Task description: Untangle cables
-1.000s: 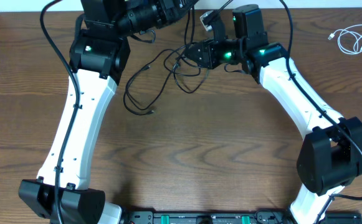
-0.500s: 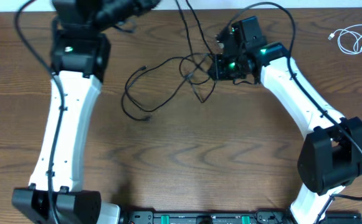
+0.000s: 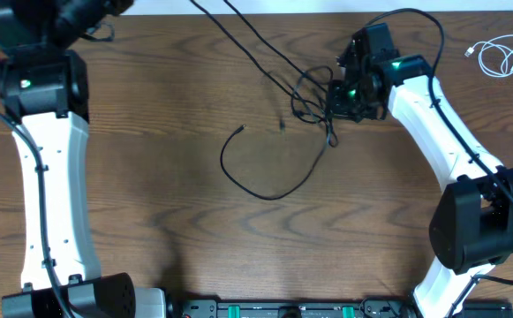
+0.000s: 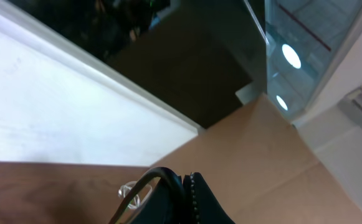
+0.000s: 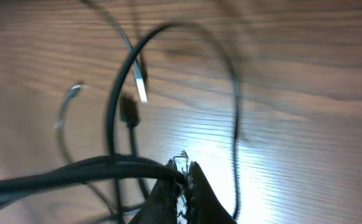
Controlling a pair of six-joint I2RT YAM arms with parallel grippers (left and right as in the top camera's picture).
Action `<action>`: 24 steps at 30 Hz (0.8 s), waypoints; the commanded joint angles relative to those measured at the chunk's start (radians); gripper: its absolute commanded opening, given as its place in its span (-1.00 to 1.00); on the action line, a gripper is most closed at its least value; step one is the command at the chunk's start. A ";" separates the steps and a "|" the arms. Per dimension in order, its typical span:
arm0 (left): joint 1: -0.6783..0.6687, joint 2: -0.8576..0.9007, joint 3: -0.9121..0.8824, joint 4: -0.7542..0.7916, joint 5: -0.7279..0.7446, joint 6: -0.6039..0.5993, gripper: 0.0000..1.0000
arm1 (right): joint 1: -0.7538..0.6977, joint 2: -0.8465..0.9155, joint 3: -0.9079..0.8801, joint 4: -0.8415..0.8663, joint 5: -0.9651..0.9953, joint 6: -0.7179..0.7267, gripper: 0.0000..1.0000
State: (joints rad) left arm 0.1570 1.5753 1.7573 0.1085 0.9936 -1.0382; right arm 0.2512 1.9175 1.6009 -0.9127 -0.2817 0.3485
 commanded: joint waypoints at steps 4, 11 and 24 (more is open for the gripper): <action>0.081 -0.087 0.024 0.040 -0.040 -0.007 -0.85 | -0.103 0.016 -0.087 0.000 0.171 0.010 -0.98; 0.161 -0.094 0.024 0.039 -0.040 -0.003 -0.86 | -0.176 0.016 -0.150 0.043 0.140 -0.036 -0.98; 0.143 -0.095 0.024 0.041 -0.021 -0.003 -0.86 | -0.160 -0.006 -0.147 0.194 -0.433 -0.340 -0.66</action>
State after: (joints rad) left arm 0.3336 1.4929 1.7580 0.1390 0.9630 -1.0470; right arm 0.0551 1.9247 1.4502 -0.7635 -0.4004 0.1299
